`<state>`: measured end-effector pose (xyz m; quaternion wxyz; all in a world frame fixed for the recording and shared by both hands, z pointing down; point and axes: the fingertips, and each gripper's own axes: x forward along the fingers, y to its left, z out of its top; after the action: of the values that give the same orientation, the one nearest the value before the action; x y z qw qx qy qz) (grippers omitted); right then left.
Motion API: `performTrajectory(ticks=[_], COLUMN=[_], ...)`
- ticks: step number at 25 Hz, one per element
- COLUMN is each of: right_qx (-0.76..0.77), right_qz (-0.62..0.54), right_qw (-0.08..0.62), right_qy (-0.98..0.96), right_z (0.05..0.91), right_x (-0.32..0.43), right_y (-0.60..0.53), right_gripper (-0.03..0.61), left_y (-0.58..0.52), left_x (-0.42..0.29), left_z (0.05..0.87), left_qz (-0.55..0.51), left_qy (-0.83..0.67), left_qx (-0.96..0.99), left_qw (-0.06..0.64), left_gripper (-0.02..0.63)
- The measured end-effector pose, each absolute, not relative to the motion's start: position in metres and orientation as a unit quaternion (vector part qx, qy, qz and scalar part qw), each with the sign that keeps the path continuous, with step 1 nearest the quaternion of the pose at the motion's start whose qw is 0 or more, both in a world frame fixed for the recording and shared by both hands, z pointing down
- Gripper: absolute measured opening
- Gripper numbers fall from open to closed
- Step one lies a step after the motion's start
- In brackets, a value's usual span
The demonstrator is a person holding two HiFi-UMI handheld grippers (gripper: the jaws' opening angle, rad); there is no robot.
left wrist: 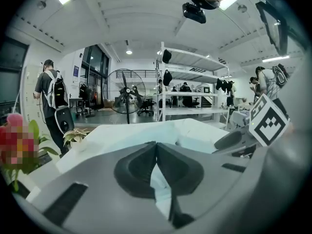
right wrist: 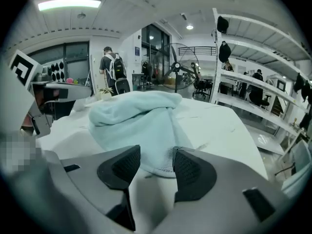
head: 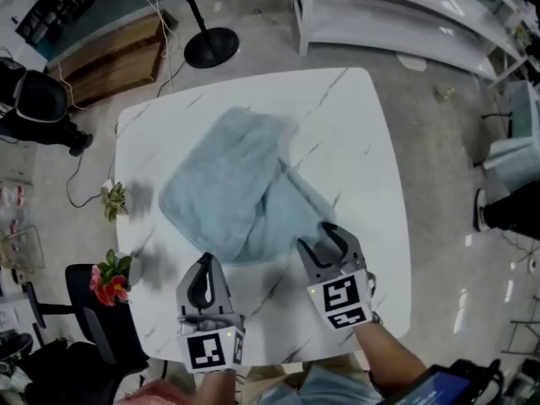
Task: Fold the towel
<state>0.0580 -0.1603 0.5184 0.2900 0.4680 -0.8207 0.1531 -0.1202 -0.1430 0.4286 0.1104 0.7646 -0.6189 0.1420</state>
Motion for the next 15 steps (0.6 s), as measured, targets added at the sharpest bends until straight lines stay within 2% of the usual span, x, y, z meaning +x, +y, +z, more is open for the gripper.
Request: performTrajectory(ticks=[4,6,15], right_qx=[0.459,0.459,0.470], right_qz=[0.127,0.121,0.144], right_qw=[0.330,0.337,0.313], right_qy=[-0.815,-0.813,-0.813], right_z=[0.523,0.522,0.508], right_x=[0.061,0.064,0.077], right_y=[-0.161,-0.162,-0.115], right_gripper=[0.174,0.042,0.038], left_y=[-0.138,-0.135,-0.106], left_x=[-0.122,-0.124,-0.117], left_z=[0.427,0.423,0.399], left_qz=[0.145,0.142,0.126], left_qy=[-0.626,-0.630,-0.617], left_qx=[0.758,0.755,0.772], left_qw=[0.112,0.111,0.090], left_gripper=[0.008,0.008,0.008])
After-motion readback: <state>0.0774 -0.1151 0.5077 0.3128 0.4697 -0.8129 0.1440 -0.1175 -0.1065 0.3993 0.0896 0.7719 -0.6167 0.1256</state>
